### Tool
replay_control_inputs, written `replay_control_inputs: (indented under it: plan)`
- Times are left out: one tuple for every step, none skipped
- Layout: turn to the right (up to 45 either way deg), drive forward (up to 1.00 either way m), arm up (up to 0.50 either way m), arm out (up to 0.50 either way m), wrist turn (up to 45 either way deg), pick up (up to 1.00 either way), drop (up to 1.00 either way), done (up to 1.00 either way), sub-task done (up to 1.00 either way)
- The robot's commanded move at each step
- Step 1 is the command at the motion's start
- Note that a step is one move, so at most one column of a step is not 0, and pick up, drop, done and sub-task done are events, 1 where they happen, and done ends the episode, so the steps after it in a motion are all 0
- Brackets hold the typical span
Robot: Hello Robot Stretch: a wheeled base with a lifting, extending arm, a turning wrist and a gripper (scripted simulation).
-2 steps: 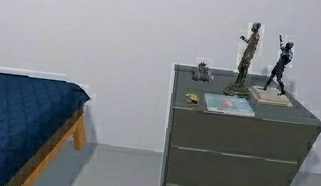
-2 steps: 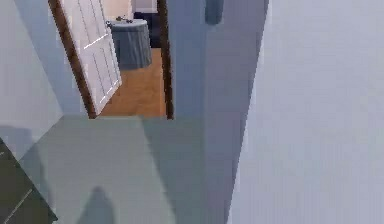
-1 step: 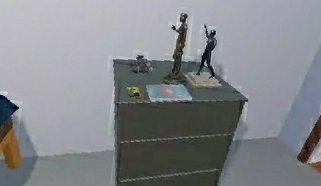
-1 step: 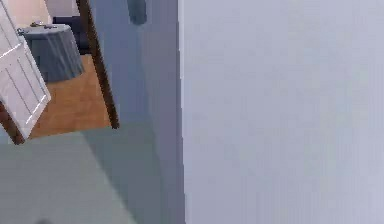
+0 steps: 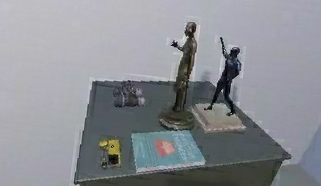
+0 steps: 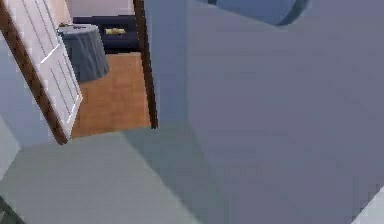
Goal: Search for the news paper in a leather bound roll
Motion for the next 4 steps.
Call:
replay_control_inputs:
  plan:
    - [45.0,0.00,0.00,0.00,0.0,0.00,0.00,0.00,0.00]
    - [24.0,0.00,0.00,0.00,0.0,0.00,0.00,0.00,0.00]
    - [0.0,1.00,0.00,0.00,0.0,0.00,0.00,0.00,0.00]
    - [0.0,0.75,0.00,0.00,0.0,0.00,0.00,0.00,0.00]
